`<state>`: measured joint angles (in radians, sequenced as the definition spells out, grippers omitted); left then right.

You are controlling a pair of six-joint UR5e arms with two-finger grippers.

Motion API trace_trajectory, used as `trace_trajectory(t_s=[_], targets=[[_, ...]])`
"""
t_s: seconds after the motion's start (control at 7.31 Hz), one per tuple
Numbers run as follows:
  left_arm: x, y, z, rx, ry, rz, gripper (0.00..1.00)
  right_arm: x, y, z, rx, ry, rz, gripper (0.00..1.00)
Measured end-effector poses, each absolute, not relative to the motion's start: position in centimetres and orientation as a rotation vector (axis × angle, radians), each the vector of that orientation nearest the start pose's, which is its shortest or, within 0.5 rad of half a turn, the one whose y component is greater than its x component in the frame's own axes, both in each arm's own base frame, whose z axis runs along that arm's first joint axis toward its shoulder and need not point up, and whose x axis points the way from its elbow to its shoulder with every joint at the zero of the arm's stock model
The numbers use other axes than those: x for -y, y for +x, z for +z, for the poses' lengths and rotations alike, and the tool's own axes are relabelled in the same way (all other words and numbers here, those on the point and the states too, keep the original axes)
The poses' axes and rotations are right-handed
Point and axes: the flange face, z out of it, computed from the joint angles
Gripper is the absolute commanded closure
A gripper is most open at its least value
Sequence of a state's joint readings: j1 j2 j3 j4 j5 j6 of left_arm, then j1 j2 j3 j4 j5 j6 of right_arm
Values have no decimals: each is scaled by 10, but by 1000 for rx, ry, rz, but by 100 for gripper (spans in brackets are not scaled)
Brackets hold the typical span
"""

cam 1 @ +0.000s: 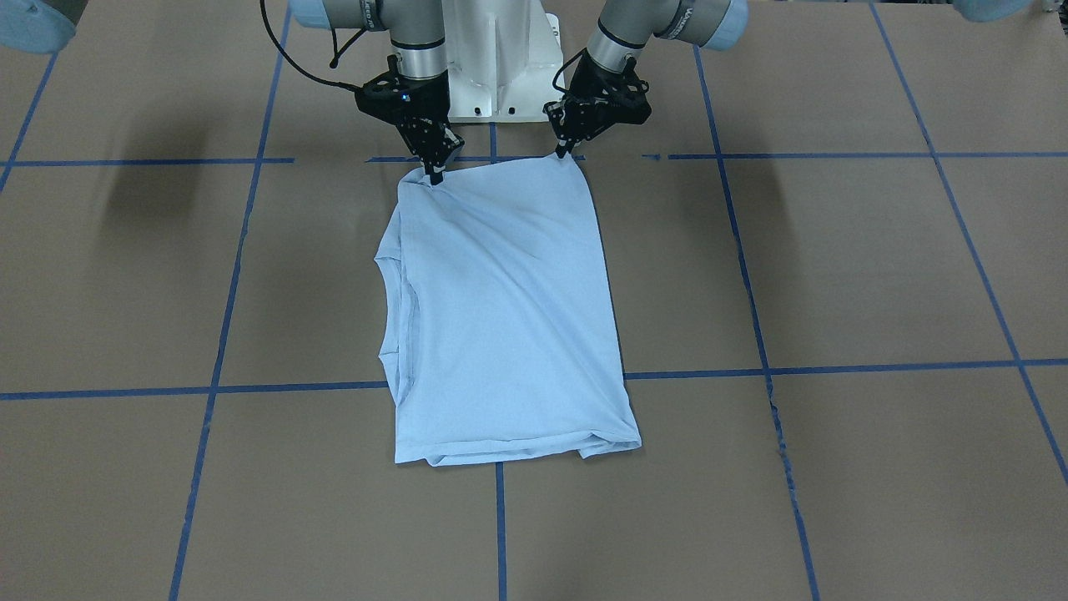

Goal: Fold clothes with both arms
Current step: 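Lift the near edge with both grippers and fold it toward the far edge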

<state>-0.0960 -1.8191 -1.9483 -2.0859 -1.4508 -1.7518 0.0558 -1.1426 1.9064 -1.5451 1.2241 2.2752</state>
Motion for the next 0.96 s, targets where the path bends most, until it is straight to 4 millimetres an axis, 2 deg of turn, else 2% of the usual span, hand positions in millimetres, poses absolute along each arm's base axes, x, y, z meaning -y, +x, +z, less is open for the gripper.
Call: trace_trajectory(t_s=[0.14, 0.27, 0.41, 0.68, 0.82, 0.96], targets=[[198, 529, 287, -1166, 59, -310, 100, 202, -578, 264, 894, 55, 860, 100], [197, 511, 266, -1191, 51, -302, 100, 203, -561, 245, 925, 43, 866, 100], [193, 483, 236, -1204, 30, -287, 100, 201, -537, 222, 946, 33, 866, 100], [182, 413, 178, -1215, -10, -259, 100, 186, -477, 178, 970, 9, 846, 100], [179, 392, 162, -1212, -25, -249, 100, 180, -457, 165, 974, 1, 835, 100], [179, 386, 156, -1207, -22, -237, 100, 179, -453, 159, 972, 3, 830, 100]])
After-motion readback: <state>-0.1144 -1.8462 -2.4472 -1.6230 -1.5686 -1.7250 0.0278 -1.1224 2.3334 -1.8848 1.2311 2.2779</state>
